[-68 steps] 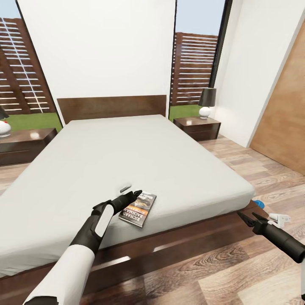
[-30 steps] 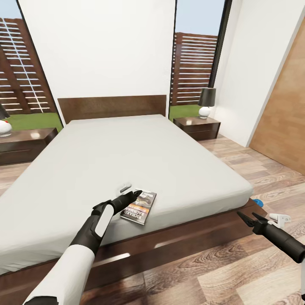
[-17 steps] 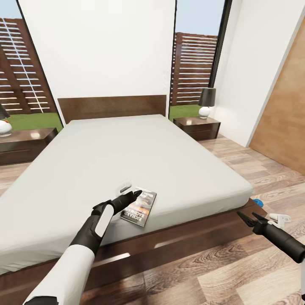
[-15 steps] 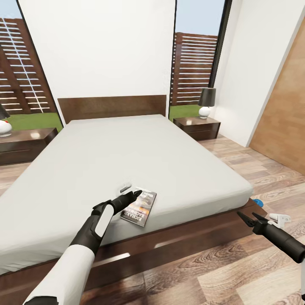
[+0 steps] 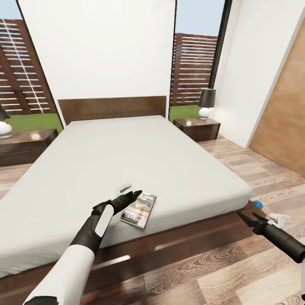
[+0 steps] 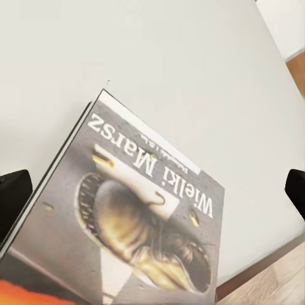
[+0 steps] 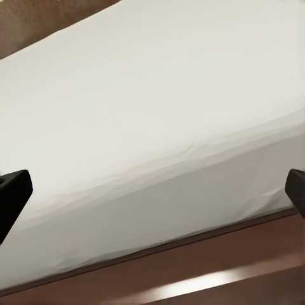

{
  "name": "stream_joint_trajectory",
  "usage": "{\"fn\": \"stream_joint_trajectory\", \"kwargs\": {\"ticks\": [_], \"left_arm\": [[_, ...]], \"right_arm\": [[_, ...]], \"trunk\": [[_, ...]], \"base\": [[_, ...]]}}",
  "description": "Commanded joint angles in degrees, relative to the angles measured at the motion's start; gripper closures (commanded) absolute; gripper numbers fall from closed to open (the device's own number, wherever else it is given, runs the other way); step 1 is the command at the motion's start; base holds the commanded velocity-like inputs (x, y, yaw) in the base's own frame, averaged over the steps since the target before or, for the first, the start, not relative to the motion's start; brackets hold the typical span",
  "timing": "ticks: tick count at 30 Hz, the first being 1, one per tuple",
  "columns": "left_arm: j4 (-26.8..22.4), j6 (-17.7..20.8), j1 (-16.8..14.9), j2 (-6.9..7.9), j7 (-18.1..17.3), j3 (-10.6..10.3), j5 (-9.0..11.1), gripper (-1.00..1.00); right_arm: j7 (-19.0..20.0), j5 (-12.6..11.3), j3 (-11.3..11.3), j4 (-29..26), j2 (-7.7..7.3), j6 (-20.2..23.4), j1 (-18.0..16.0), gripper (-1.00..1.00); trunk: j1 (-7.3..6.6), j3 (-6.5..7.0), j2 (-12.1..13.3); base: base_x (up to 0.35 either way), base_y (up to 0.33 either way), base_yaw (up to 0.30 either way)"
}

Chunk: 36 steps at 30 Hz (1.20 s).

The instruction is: In the bedroom, move the book from the bed onto either nightstand, and place the two sandals side by side next to the bed.

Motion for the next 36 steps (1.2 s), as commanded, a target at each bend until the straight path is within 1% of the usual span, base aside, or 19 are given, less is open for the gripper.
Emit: {"fn": "stream_joint_trajectory", "kwargs": {"ticks": [1,11,21,31,36], "left_arm": [[-0.04,0.42,-0.03,-0.05,-0.13,0.24,0.27,-1.0],[-0.04,0.42,-0.03,-0.05,-0.13,0.24,0.27,-1.0],[-0.13,0.42,-0.03,-0.05,-0.14,0.31,0.27,-1.0],[-0.13,0.49,-0.03,0.03,-0.13,0.4,0.27,-1.0],[-0.19,0.47,-0.03,0.03,-0.13,0.41,0.27,-1.0]], "right_arm": [[0.41,0.36,-0.14,-0.07,0.02,0.42,-0.07,-1.0],[0.47,0.36,-0.15,-0.07,0.02,0.42,-0.07,-1.0],[0.5,-0.19,-0.17,-0.07,-0.06,0.49,-0.07,-1.0],[0.5,-0.24,-0.2,-0.07,-0.07,0.5,-0.07,-1.0],[0.5,-0.25,-0.18,-0.07,-0.07,0.5,-0.07,-1.0]], "trunk": [[-0.24,0.13,0.39],[-2.43,1.93,4.4],[-4.63,3.72,8.41],[-4.63,3.72,8.41],[-5.73,4.62,10.42]], "base": [[0.0,0.0,0.0],[0.0,0.0,0.0],[0.0,0.0,0.0],[0.0,0.0,0.0],[0.0,0.0,0.0]]}}
